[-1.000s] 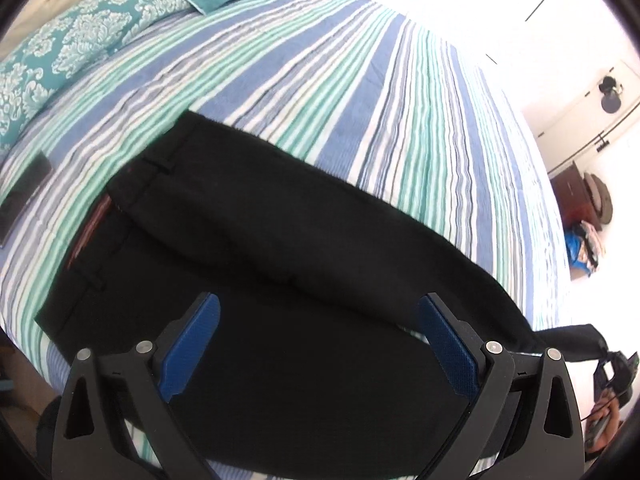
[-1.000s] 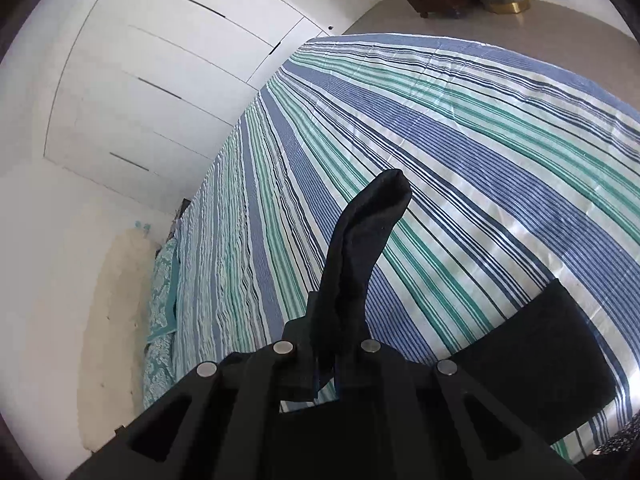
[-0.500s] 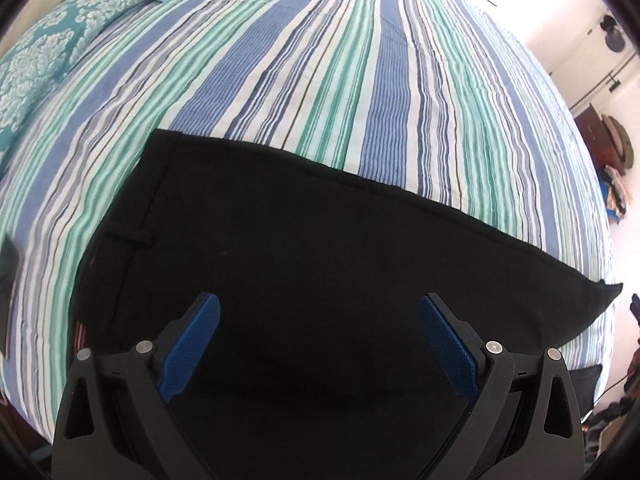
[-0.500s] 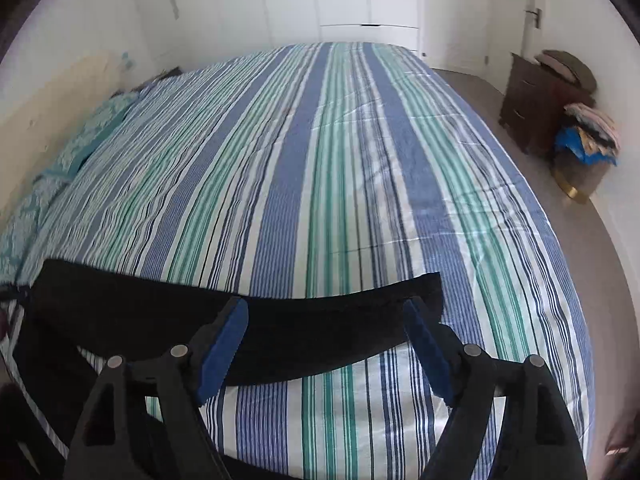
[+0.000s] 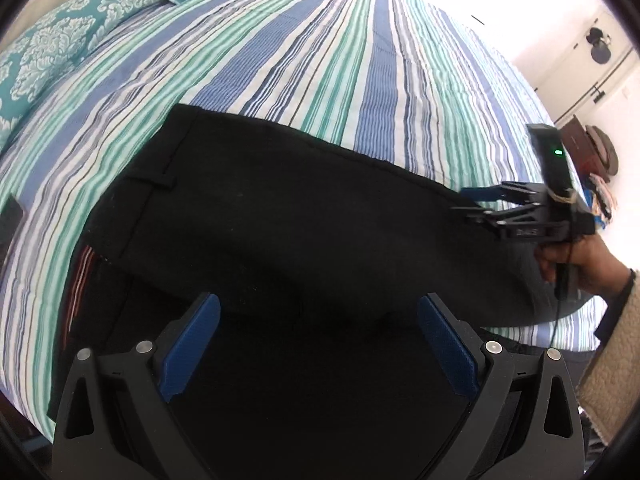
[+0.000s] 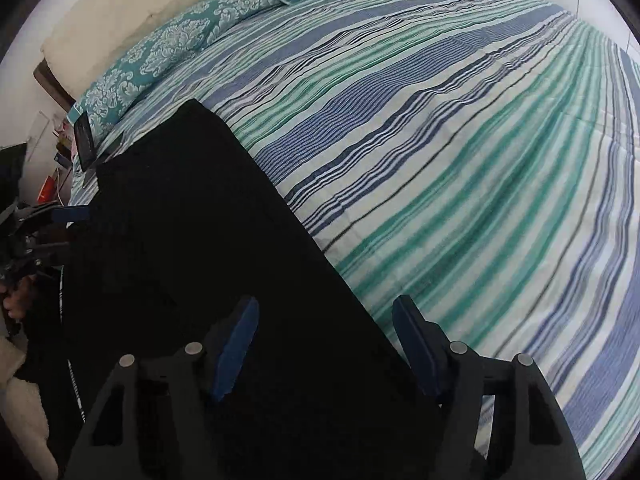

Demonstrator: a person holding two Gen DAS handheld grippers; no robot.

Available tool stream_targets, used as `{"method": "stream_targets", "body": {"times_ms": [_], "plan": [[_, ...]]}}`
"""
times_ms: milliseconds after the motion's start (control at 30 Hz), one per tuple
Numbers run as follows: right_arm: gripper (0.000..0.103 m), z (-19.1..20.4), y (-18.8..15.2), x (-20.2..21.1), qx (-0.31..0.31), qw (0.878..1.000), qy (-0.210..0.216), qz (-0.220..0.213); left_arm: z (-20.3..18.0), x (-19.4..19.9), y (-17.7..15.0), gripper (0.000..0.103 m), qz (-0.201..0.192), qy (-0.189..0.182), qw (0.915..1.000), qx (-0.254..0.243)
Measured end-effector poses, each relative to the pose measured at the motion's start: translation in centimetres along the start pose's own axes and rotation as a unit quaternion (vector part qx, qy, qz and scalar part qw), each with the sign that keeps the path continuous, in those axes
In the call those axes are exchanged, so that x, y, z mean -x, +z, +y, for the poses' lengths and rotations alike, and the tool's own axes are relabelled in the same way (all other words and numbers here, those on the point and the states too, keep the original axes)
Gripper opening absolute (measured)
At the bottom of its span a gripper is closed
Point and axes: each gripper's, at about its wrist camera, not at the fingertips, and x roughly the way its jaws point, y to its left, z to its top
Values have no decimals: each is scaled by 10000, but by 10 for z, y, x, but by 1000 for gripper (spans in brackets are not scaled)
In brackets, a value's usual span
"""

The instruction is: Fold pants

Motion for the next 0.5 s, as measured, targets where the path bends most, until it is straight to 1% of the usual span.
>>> {"method": "stream_targets", "body": {"times_ms": [33,67,100,133,167,200,267,300,400,467,500], "plan": [[63,4,8,-17,-38,9998,128,152,-1,2,5,100,-17,-81,9999,-62],[51,9,12,-27,-31,9993,254,282,-2,4,12,100,-35,-173,9998,-108],[34,17,15,-30,145,9992,192,326,-4,3,20,100,-37,-277,9995,-120],[10,23,15,-29,274,9986,278,369,-4,0,30,100,-23,-385,9992,-78],[10,26,13,-22,336,9982,383,313,-4,-5,41,100,21,-494,9988,-5],[10,32,11,-11,440,9981,397,166,-6,-12,52,100,91,-644,9979,69],[10,47,3,12,627,9968,475,-123,-13,-34,72,99,338,-1036,9939,183],[10,56,-1,19,733,9961,447,-223,-17,-45,80,99,443,-1177,9917,259],[10,88,-15,33,1204,9917,-41,-456,-29,-76,98,99,804,-1455,9846,541],[9,105,-27,37,1495,9862,-334,-626,-38,-91,103,98,1084,-1453,9814,629],[9,113,-32,38,1635,9827,-495,-716,-44,-95,104,98,1163,-1410,9814,593]]}}
